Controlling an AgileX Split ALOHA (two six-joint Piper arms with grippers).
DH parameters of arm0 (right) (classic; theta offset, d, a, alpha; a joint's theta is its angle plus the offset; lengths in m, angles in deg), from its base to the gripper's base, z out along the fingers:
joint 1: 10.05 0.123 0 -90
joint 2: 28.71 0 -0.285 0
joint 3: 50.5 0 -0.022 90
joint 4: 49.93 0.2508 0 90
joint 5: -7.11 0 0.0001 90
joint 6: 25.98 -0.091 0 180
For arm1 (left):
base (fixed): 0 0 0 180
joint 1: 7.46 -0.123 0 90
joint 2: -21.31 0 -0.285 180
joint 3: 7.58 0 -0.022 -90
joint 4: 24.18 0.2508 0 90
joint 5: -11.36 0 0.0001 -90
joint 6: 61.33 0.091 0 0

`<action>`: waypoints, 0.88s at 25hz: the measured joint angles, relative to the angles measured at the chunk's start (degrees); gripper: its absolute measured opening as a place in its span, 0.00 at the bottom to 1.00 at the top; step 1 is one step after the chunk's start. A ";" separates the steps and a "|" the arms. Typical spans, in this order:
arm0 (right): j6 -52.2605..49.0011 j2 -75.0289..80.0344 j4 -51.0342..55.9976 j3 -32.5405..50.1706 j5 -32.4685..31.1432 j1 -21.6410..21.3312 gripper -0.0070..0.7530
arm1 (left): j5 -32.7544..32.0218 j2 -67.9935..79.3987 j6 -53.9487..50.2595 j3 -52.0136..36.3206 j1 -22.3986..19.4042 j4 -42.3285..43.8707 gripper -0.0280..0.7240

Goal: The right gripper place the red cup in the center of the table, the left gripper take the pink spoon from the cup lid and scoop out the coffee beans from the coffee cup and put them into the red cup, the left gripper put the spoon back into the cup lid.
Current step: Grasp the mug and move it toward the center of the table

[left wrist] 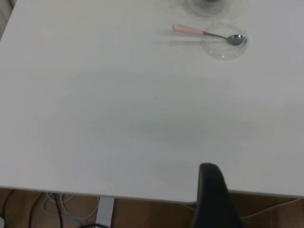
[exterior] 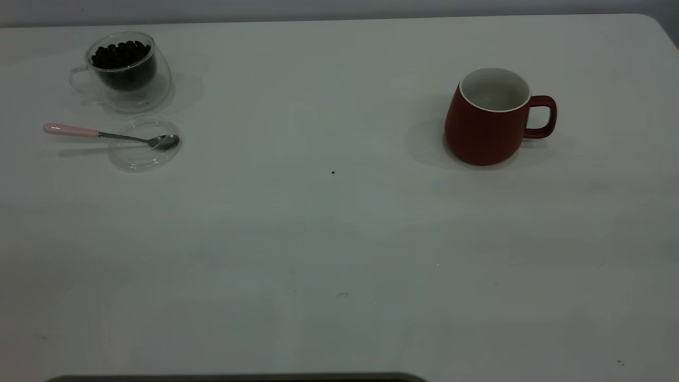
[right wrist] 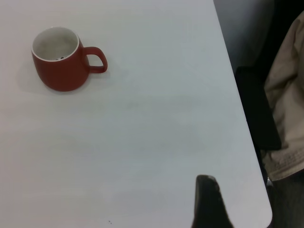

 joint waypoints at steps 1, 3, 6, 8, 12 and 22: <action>0.00 0.00 0.00 0.00 0.00 0.00 0.68 | 0.00 0.00 0.00 0.00 0.00 0.00 0.73; 0.00 0.00 0.00 0.00 0.00 0.00 0.68 | 0.00 0.00 0.00 0.00 0.00 0.00 0.73; 0.26 0.48 1.18 -0.12 0.19 0.00 0.68 | 0.00 0.00 0.00 0.00 0.00 0.00 0.73; 2.24 2.80 4.05 -0.37 1.09 0.00 0.68 | 0.00 0.00 0.00 0.00 0.00 0.00 0.73; 9.10 13.04 8.43 -0.75 7.62 0.00 0.73 | 0.00 0.00 -0.05 0.00 0.00 0.00 0.73; 34.29 55.21 24.51 -6.35 34.23 0.00 0.80 | 0.00 0.00 -0.05 0.00 0.00 0.00 0.73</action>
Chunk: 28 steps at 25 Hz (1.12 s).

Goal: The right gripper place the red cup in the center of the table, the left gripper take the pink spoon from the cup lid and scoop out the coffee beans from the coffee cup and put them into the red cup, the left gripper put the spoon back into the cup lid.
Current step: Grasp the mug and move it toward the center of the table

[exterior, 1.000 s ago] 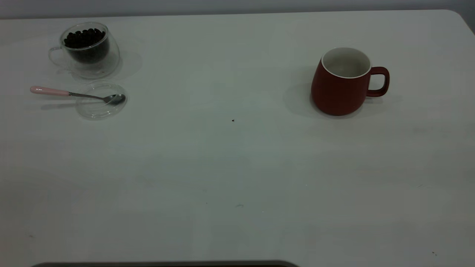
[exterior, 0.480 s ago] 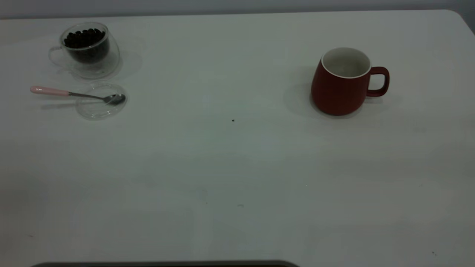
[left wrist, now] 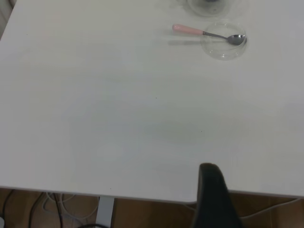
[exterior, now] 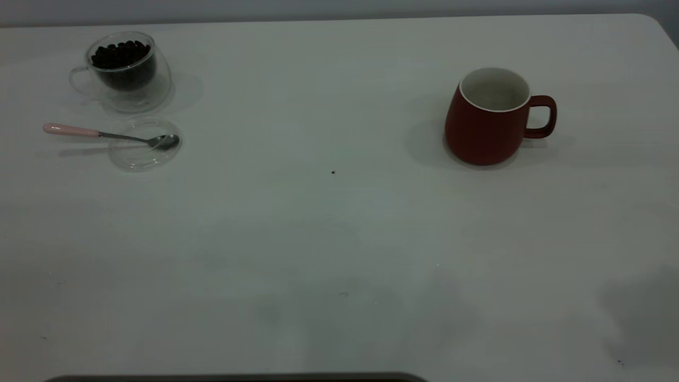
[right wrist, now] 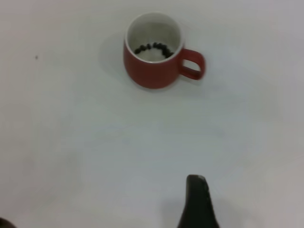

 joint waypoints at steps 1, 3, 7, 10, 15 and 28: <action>2.90 4.70 1.61 -1.67 1.10 0.00 0.80 | 0.00 0.00 -0.08 0.00 0.00 0.00 0.73; 9.49 12.56 4.13 -5.95 2.30 0.00 0.79 | 0.00 0.00 -0.08 0.00 0.00 0.00 0.73; 21.20 27.80 8.67 -13.79 3.71 0.00 0.79 | 0.00 0.00 -0.08 0.00 0.00 0.00 0.73; 29.87 39.26 10.04 -19.33 6.40 0.00 0.79 | 0.00 0.00 -0.08 0.00 0.00 0.00 0.73; 45.45 56.32 10.86 -27.81 10.71 -1.35 0.78 | 0.00 0.00 -0.08 0.00 0.00 0.00 0.73; 87.34 74.05 31.98 -36.52 14.86 -3.83 0.78 | 0.00 0.00 -0.08 0.00 0.00 0.00 0.73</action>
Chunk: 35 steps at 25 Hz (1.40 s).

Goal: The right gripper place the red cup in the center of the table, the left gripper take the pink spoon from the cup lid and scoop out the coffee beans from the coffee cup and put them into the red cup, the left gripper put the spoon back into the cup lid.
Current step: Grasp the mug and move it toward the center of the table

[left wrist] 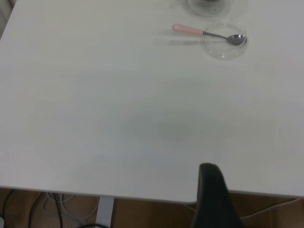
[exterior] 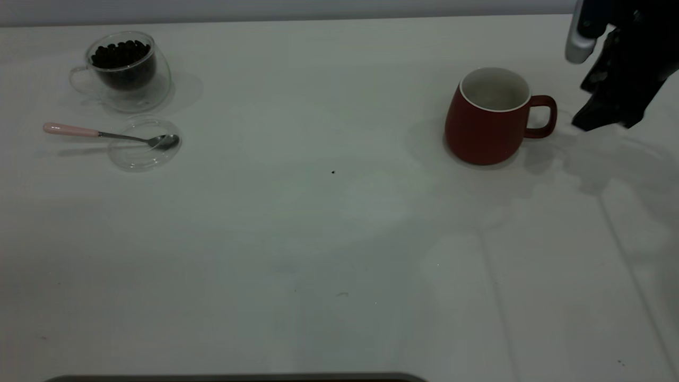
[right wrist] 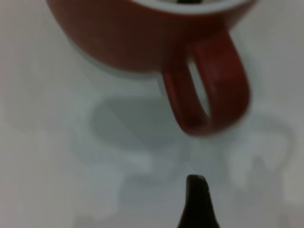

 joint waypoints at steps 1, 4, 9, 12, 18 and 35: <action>2.69 0.71 3.43 0.00 0.13 0.00 0.78 | 0.00 0.00 0.00 0.00 0.00 0.00 0.73; 4.06 2.46 9.66 -1.14 0.20 0.00 0.78 | 0.00 0.00 0.00 0.00 0.00 0.00 0.73; 4.06 4.04 11.70 -3.76 -1.27 1.99 0.78 | 0.00 0.00 0.06 0.00 0.00 0.00 0.73; 4.06 4.88 11.64 -5.17 -2.24 4.45 0.78 | 0.00 0.00 0.12 0.00 0.00 0.00 0.73; 4.06 5.34 13.61 -6.91 -2.94 9.63 0.78 | -0.02 0.00 0.12 0.00 0.00 0.00 0.73; 4.10 11.30 23.78 -18.72 -3.47 23.84 0.77 | -0.02 0.00 0.12 0.00 0.00 0.00 0.73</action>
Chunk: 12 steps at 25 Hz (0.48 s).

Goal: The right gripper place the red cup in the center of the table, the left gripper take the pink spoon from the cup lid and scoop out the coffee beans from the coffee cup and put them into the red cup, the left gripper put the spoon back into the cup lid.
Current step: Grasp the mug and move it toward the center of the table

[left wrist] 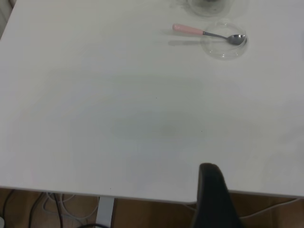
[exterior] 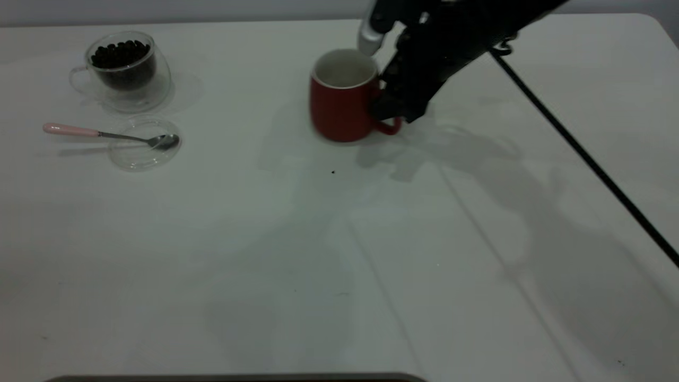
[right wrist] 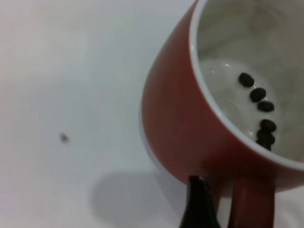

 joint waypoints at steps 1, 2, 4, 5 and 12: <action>0.00 0.13 0.00 -0.19 -0.29 0.51 0.77 | 0.00 0.00 0.00 0.00 0.00 0.00 0.73; 0.00 0.15 0.05 -0.26 -0.68 0.87 0.77 | 0.00 0.00 0.00 0.00 0.00 0.00 0.73; 0.00 0.20 -0.01 -0.31 -1.38 1.18 0.77 | 0.00 0.00 0.00 0.00 0.00 0.00 0.73; 0.00 0.20 -0.01 -0.31 -1.50 1.18 0.77 | 0.00 0.00 0.00 0.00 0.00 0.00 0.73; -0.85 -4.00 -0.46 -0.32 -3.07 -0.05 0.77 | 0.00 0.00 -0.05 0.00 0.00 0.00 0.73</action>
